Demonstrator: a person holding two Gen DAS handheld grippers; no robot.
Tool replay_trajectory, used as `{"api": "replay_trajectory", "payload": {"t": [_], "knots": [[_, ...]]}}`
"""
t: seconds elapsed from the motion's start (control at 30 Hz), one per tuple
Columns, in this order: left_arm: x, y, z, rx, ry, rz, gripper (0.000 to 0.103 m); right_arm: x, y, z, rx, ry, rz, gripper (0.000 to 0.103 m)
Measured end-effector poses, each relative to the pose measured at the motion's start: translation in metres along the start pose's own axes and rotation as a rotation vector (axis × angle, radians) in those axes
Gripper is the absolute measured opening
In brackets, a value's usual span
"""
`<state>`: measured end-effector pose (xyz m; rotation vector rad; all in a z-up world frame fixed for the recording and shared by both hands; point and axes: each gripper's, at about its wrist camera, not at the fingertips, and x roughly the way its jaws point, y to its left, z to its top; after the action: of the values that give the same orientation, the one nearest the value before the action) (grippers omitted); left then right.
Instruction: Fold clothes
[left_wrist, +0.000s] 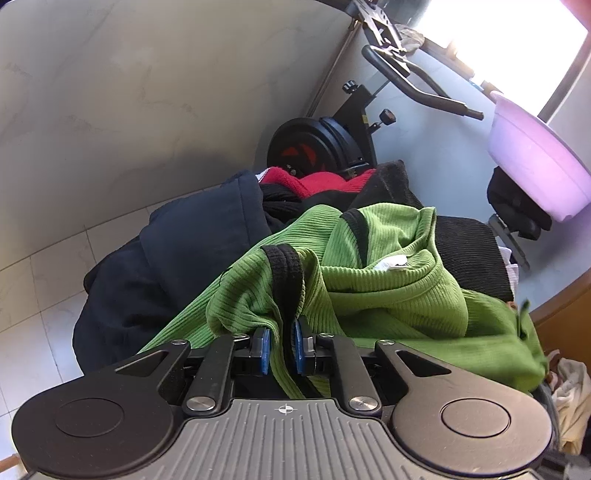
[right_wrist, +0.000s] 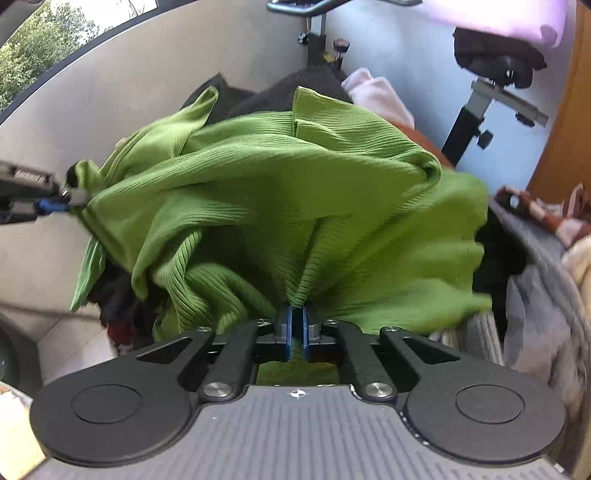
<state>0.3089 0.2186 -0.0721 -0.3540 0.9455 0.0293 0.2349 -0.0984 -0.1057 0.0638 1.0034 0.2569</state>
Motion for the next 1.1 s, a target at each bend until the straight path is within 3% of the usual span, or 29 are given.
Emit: {"api": "replay_trajectory", "payload": {"t": [0.17,0.23,0.33,0.53,0.7,0.77,0.87,0.97,1.03,1.1], "knots": [[0.005,0.0,0.003,0.001,0.013,0.004,0.014,-0.005,0.005,-0.014,0.007,0.069,0.034,0.005],[0.008,0.0,0.004,-0.003,0.024,0.0,0.019,-0.001,0.009,-0.02,-0.009,0.115,0.051,0.0],[0.009,-0.002,0.006,-0.012,0.023,-0.026,0.031,0.011,0.02,-0.034,-0.055,0.194,0.057,0.0],[0.006,-0.013,0.012,0.024,-0.003,-0.082,0.057,-0.003,0.016,-0.025,-0.014,0.074,0.016,0.003],[0.009,-0.031,0.014,0.083,-0.008,-0.12,0.085,-0.012,0.012,-0.015,-0.045,0.079,0.02,0.01],[0.014,-0.039,0.015,0.092,0.002,-0.13,0.091,-0.013,0.014,-0.016,-0.05,0.078,0.02,0.014],[0.02,-0.048,0.018,0.096,0.006,-0.155,0.093,-0.01,0.02,-0.017,-0.052,0.072,0.026,0.027],[0.029,-0.058,0.02,0.11,0.019,-0.167,0.102,-0.014,0.025,-0.017,-0.061,0.047,0.027,0.048],[0.037,-0.063,0.02,0.124,0.033,-0.163,0.102,-0.02,0.027,-0.019,-0.076,0.008,-0.009,0.07],[0.047,-0.067,0.02,0.125,0.049,-0.147,0.102,-0.023,0.024,-0.018,-0.067,-0.013,-0.034,0.07]]}}
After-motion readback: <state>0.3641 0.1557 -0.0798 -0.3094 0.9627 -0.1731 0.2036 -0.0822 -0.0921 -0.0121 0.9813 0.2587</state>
